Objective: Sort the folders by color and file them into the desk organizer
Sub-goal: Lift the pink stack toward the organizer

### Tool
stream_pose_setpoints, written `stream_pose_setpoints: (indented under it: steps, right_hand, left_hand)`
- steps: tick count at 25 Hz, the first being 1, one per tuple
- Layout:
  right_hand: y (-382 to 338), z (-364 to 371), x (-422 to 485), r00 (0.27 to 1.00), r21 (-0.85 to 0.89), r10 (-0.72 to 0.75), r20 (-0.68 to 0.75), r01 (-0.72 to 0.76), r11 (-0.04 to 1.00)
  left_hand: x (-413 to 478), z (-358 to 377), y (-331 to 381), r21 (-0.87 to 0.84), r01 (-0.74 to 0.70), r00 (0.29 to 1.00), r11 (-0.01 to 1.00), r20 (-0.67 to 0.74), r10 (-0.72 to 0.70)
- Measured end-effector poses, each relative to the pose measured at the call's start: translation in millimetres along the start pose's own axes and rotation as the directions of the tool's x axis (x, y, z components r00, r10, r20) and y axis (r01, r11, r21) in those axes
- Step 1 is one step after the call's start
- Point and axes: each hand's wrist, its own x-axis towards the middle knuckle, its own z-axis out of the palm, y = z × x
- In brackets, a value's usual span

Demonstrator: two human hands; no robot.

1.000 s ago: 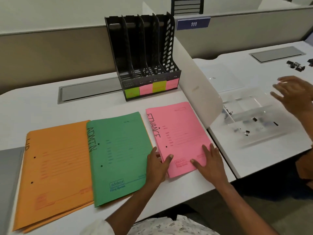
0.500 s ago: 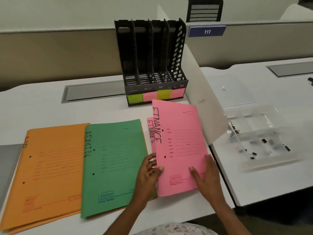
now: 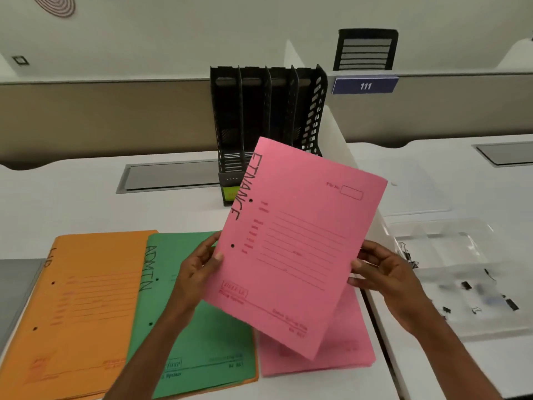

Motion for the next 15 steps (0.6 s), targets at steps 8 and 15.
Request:
stream_pose_setpoints:
  steps: [8,15]
  right_hand:
    - [-98.4,23.1,63.4,0.793,-0.196,-0.468,-0.39,0.425,0.884]
    - [-122.8,49.0,174.4,0.57,-0.41,-0.665,-0.483,0.524,0.747]
  left_hand:
    - [104.5,93.4,69.1,0.421,-0.405,0.898,0.811,0.018,0.439]
    - [183.6,183.0,99.5,0.481,-0.614,0.788,0.625,0.33,0.52]
